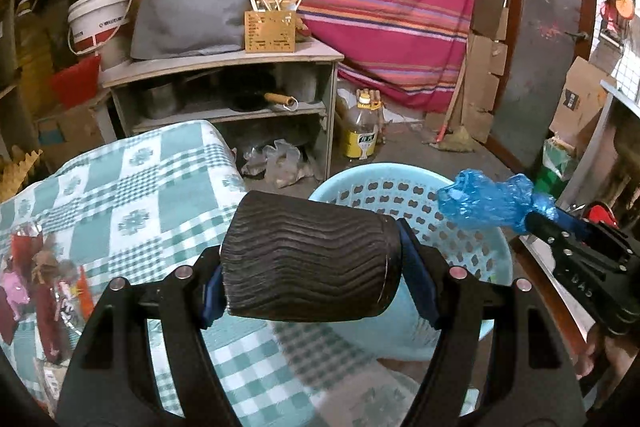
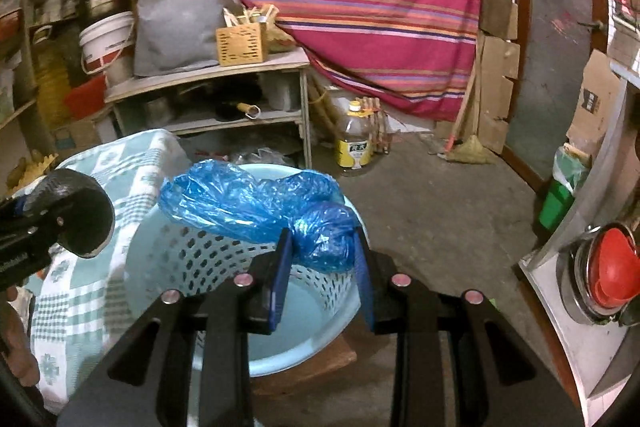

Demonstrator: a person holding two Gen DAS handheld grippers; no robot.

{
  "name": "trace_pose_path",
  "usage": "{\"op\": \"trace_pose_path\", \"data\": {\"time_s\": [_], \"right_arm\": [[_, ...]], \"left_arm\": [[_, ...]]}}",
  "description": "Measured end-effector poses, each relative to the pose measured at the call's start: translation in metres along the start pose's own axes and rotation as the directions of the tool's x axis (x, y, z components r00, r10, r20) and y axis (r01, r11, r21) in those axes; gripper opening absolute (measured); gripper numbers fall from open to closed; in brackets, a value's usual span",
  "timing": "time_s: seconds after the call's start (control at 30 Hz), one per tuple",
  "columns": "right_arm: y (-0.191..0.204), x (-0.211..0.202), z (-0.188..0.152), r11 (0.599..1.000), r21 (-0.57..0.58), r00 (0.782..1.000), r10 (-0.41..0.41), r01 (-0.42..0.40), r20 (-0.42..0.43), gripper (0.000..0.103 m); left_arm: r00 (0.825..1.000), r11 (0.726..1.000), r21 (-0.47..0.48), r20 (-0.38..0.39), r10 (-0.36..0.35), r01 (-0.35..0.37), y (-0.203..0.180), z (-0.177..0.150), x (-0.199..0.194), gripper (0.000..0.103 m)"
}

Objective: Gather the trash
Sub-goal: 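Carry the black cylinder and blue bag over the blue basket with both tools, then open the left tool over the basket while the right tool releases the blue bag into it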

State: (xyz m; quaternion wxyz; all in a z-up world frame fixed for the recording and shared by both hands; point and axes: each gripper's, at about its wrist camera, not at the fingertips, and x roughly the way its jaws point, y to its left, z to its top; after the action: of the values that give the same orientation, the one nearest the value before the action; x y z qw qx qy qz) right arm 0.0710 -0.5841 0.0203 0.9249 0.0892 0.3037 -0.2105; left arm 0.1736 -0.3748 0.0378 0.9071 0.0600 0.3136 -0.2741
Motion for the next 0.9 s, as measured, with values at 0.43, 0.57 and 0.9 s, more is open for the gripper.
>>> {"op": "trace_pose_path", "data": {"time_s": [0.43, 0.57, 0.9], "right_arm": [[-0.005, 0.027, 0.003, 0.999, 0.036, 1.0, 0.017, -0.016, -0.023, 0.03], [-0.003, 0.034, 0.0, 0.999, 0.038, 0.999, 0.026, -0.024, -0.035, 0.03], [0.026, 0.044, -0.004, 0.999, 0.012, 0.997, 0.042, -0.041, -0.06, 0.052]], "left_arm": [[1.0, 1.0, 0.017, 0.005, 0.008, -0.009, -0.008, 0.015, 0.026, 0.091], [0.999, 0.999, 0.013, 0.032, 0.041, -0.042, 0.003, 0.019, 0.015, 0.091], [0.985, 0.987, -0.024, 0.052, 0.162, -0.161, 0.062, 0.007, -0.018, 0.094]]}}
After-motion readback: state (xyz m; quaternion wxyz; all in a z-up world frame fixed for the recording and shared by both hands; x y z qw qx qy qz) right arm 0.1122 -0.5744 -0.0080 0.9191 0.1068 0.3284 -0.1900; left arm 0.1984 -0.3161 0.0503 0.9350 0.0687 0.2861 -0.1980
